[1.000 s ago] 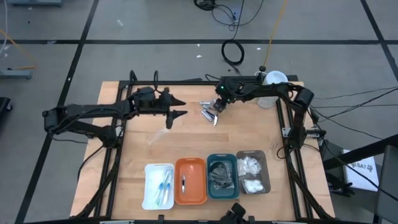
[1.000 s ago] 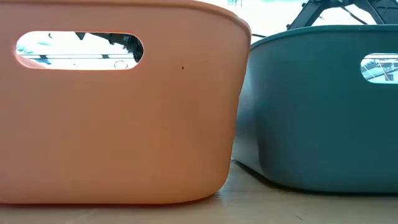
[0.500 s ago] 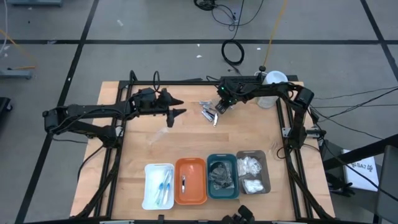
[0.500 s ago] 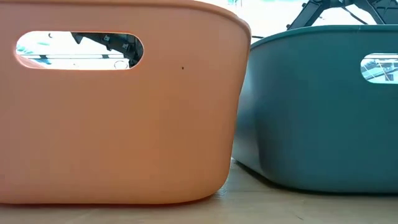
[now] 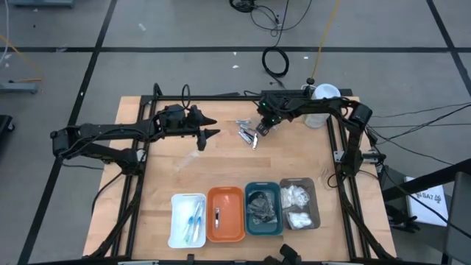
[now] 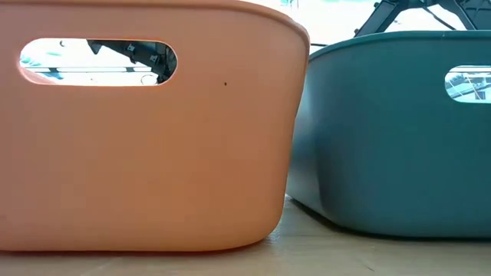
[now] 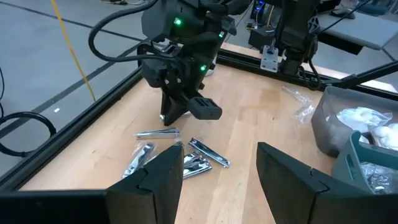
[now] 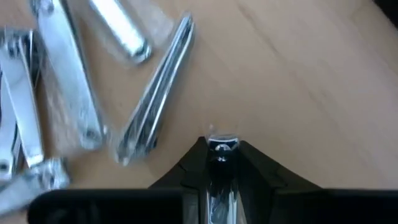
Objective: Pick & Place Travel size toiletries
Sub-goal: Put the silver nail cutter into the orange bin
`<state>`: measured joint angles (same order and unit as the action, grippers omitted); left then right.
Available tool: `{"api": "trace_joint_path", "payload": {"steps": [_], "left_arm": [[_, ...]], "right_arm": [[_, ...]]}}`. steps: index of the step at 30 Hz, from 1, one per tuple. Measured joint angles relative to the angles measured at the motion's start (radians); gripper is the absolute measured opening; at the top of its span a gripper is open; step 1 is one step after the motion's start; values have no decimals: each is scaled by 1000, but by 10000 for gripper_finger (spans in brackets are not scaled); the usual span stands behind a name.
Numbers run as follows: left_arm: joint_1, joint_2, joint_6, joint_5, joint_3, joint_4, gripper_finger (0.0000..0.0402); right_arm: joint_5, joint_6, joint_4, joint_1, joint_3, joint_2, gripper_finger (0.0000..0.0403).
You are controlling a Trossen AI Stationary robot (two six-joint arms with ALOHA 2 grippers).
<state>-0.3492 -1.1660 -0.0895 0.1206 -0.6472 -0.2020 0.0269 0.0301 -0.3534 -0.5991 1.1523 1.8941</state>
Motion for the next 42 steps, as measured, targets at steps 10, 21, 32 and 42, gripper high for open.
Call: {"api": "trace_joint_path", "payload": {"steps": [10, 21, 32, 42], "left_arm": [[39, 0, 2, 0, 0, -24, 200], [110, -105, 84, 9, -2, -233, 200], [148, -324, 81, 10, -2, -644, 200], [213, -452, 95, 10, -46, -858, 200]], "right_arm": [[-7, -43, 7, 59, -4, -200, 49], [-371, -26, 656, 215, -209, -451, 49], [-449, 40, 1282, 324, -425, -472, 49], [-441, 22, 1306, 346, -427, -472, 49]]}}
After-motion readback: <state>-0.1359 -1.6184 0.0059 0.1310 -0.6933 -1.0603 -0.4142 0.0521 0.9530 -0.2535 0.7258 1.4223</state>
